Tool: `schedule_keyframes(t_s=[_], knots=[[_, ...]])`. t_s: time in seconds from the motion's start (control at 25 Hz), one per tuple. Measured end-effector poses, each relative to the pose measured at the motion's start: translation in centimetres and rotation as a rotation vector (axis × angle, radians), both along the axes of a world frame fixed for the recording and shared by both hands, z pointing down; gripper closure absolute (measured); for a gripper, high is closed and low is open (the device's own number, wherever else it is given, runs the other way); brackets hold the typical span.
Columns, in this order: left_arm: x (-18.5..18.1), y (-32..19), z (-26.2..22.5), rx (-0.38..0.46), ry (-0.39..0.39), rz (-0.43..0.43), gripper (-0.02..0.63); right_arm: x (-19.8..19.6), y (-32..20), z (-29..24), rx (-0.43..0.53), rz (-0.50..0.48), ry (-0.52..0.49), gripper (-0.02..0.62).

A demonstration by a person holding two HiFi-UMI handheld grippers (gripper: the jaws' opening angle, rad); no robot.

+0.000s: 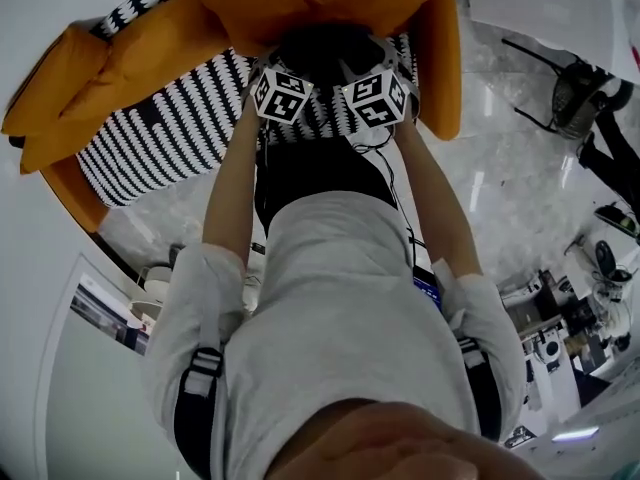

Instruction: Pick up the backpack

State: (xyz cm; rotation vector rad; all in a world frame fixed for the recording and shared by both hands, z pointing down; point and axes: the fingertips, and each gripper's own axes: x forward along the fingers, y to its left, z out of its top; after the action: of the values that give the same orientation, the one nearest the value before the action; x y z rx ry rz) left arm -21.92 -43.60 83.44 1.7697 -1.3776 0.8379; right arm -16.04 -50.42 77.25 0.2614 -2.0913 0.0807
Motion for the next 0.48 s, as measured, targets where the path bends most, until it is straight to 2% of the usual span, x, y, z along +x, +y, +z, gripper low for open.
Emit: schedule_keyframes(t_s=[0.16,0.36,0.48], knots=[[0.1,-0.5,0.3,0.005,-0.001,-0.022,0.293,0.4,0.0,1.8,-0.068,0.028,0.010,0.334],[0.0,-0.1,0.4,0.012,-0.014,-0.031,0.299,0.5,0.7,2.1,-0.056,0.030,-0.012,0.336],[-0.4,0.5,0.1,0.014,-0.037,-0.061,0.359,0.4,1.4,1.9,-0.047,0.037,-0.037,0.345]])
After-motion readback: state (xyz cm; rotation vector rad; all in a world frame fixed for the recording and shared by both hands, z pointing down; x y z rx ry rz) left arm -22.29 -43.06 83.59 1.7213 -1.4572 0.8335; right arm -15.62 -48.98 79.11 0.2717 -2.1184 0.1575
